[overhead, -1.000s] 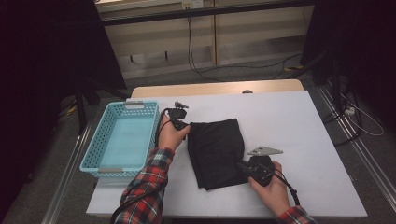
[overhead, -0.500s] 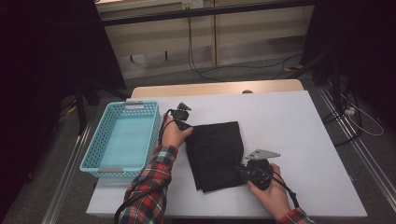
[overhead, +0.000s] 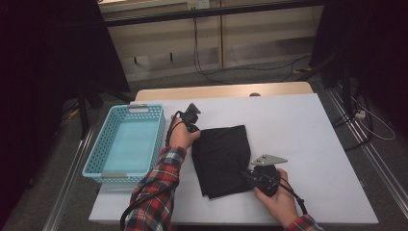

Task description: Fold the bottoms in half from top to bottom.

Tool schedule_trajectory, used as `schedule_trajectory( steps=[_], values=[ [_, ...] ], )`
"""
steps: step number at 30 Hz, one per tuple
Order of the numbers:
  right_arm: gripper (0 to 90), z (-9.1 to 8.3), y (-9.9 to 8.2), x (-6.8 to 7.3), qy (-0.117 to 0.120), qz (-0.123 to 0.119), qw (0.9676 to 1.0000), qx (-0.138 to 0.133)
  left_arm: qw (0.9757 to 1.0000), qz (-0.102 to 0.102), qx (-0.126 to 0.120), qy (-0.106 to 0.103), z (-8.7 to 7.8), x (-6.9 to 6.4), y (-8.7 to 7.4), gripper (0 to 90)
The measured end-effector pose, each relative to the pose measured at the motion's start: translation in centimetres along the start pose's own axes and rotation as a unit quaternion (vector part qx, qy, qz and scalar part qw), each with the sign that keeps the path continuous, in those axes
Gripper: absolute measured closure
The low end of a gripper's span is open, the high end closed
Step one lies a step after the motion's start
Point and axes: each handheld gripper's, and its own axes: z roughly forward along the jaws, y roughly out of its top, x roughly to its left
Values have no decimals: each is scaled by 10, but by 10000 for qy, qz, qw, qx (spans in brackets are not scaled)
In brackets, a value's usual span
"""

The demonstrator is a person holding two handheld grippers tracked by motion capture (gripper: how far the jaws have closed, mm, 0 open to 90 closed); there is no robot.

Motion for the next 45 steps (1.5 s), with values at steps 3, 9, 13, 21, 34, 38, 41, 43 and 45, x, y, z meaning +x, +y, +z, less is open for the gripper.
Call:
schedule_trajectory(
  steps=[3, 9, 13, 21, 34, 38, 41, 43, 45],
  values=[
    [821, 0, -1, 1, -14, -36, 10000, -34, 9998, -69, 166, 64, -3, -1, 4, 805],
    [825, -2, 0, 0, 25, -26, 9999, -97, 9982, -39, 566, 173, -16, -2, 14, 816],
    [827, -5, 2, 1, 83, -5, 9998, -194, 9973, 14, 697, 238, -27, -4, 19, 819],
    [831, -12, 10, 10, 201, -86, 9987, -456, 9949, 116, 934, 372, -47, -2, 23, 824],
    [835, -16, 22, 28, 283, -363, 9956, -821, 9926, 245, 1018, 608, -78, 0, 27, 827],
    [836, -17, 25, 30, 312, -382, 9951, -860, 9920, 307, 1021, 677, -84, 0, 28, 827],
    [836, -17, 26, 31, 314, -322, 9944, -958, 9919, 305, 1025, 681, -88, 2, 27, 827],
    [836, -18, 27, 31, 308, -332, 9938, -1019, 9921, 298, 1015, 670, -91, 3, 27, 827],
    [837, -18, 28, 32, 313, -347, 9933, -1059, 9921, 286, 1009, 685, -93, 3, 27, 827]
  ],
)
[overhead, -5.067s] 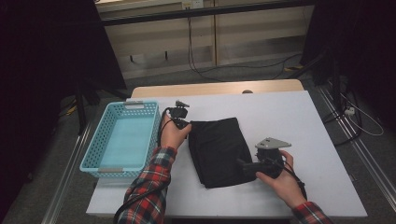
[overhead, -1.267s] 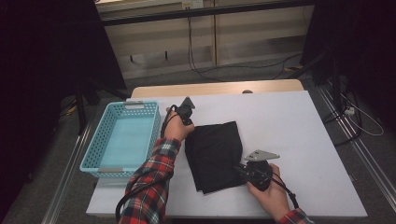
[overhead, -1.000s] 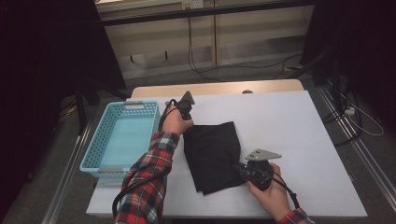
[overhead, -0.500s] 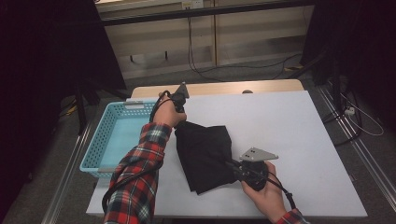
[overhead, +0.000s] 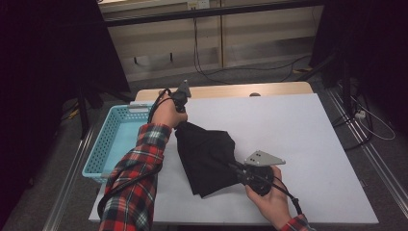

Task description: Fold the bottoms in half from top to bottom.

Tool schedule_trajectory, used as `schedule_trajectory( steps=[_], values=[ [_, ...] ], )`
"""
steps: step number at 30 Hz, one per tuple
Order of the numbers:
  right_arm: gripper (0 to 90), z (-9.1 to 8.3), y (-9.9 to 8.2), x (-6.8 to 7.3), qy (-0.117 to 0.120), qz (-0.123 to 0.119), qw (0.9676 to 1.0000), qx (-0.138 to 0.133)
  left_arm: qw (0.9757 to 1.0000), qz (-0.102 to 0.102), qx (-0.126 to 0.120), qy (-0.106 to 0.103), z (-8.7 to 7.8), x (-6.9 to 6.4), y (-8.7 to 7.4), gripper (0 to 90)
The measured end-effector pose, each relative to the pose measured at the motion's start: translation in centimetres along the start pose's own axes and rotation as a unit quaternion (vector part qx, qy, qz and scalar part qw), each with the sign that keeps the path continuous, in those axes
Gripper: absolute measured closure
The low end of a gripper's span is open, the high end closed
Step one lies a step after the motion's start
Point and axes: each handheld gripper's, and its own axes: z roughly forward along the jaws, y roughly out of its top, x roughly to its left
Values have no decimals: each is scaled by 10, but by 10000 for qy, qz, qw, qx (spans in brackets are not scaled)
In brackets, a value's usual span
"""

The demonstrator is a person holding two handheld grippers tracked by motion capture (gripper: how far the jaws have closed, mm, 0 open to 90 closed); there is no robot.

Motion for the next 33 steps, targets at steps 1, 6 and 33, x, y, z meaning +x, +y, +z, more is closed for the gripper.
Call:
schedule_trajectory(
  steps=[1, 6, 33],
  values=[
    [837, 0, 0, 1, -1, -10, 10000, -22, 10000, 43, 27, 37, -1, 1, 0, 827],
    [838, -2, 4, 5, -20, -119, 9997, -235, 9999, 17, 72, 69, -6, 3, 0, 827],
    [838, -11, 31, 18, 53, -230, 9948, -995, 9985, 116, 390, 373, -64, 13, 3, 828]
  ],
)
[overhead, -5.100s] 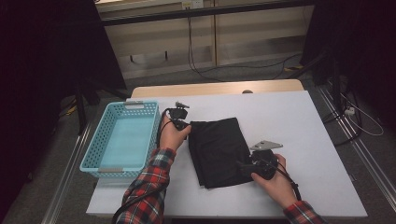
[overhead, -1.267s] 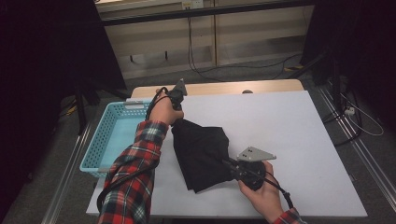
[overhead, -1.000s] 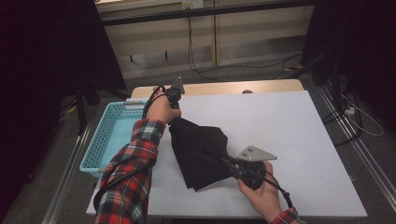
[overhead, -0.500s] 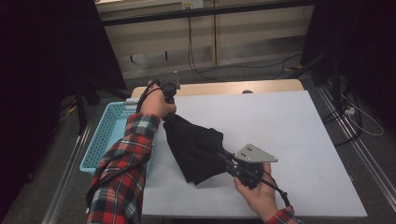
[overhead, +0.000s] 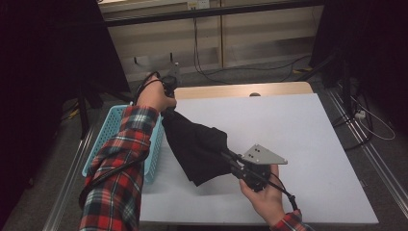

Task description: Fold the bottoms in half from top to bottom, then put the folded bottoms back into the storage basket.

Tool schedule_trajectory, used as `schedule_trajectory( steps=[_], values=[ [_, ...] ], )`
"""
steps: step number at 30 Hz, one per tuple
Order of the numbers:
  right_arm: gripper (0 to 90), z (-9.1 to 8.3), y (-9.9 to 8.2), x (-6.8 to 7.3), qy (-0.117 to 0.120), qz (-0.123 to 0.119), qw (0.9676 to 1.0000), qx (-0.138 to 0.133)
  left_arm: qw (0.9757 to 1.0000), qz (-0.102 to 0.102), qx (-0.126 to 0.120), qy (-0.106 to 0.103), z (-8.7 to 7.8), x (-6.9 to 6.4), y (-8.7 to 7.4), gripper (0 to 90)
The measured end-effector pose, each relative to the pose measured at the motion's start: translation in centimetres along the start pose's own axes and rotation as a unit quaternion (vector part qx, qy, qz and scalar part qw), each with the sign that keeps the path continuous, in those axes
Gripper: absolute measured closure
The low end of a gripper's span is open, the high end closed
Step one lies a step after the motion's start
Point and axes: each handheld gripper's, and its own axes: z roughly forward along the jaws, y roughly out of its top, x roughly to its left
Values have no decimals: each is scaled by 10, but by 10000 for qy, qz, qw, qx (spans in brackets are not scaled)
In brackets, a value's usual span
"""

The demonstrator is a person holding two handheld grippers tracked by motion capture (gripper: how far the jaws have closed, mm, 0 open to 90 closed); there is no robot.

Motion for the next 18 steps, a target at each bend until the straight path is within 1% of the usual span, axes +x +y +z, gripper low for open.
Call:
schedule_trajectory(
  steps=[4, 5, 7, 8, 10, 13, 16, 18],
  values=[
    [837, 0, 3, 1, 1, -7, 10000, -74, 10000, 6, 37, -28, -7, 2, 0, 828],
    [838, 0, 4, 2, 14, -8, 10000, -74, 10000, -16, 11, -19, -9, 3, -1, 827],
    [838, 1, 6, 2, 27, -23, 9999, -105, 10000, 1, 19, -53, -14, 5, -2, 828],
    [837, 1, 7, 3, 39, -15, 9999, -117, 10000, 8, 14, -25, -16, 5, -3, 827],
    [837, 1, 8, 4, 48, -30, 9999, -160, 10000, -9, -39, -34, -20, 8, -4, 827],
    [837, 3, 11, 6, 77, -41, 9998, -190, 10000, -32, -26, -26, -27, 12, -6, 827],
    [837, 4, 13, 9, 120, -52, 9997, -225, 9999, -97, -110, -33, -34, 16, -8, 827],
    [837, 6, 15, 12, 147, -61, 9996, -246, 9999, -70, -110, -29, -39, 19, -9, 827]
  ],
)
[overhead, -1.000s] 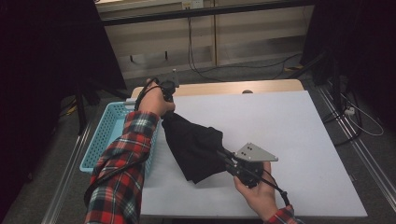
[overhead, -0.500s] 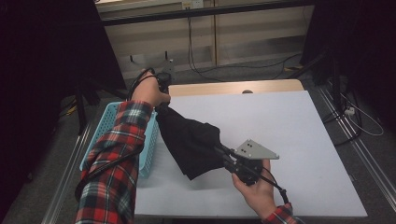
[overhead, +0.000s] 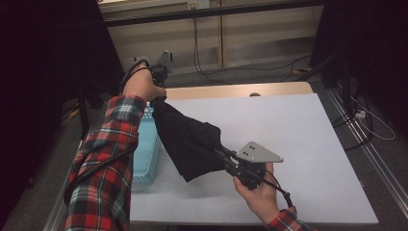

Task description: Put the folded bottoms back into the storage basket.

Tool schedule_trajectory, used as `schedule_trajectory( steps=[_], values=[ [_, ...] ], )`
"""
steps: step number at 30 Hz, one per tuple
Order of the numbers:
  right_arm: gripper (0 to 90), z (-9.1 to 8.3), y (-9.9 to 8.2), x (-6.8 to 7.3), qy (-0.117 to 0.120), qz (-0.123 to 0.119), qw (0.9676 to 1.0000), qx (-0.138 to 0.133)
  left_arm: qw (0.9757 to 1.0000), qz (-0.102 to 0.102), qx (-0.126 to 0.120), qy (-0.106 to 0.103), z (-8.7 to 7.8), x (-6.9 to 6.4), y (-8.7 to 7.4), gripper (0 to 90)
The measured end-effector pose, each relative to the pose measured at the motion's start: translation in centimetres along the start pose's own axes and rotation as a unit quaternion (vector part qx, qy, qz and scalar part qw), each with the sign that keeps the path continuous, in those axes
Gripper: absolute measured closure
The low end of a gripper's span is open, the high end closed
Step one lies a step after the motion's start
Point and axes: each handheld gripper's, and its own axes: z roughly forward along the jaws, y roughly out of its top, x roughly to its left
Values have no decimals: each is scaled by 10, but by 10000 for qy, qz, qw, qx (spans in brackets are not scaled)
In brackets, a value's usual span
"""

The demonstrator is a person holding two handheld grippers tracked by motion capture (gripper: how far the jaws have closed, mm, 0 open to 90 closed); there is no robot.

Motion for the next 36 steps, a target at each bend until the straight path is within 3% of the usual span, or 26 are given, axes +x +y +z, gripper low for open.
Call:
schedule_trajectory(
  steps=[17, 36],
  values=[
    [837, 13, 25, 20, 299, -78, 9992, -239, 9994, -154, -268, 180, -41, 19, -15, 827],
    [836, 31, 38, 38, 469, -138, 9983, -316, 9981, -278, -482, 277, -61, 39, -29, 828]
  ],
)
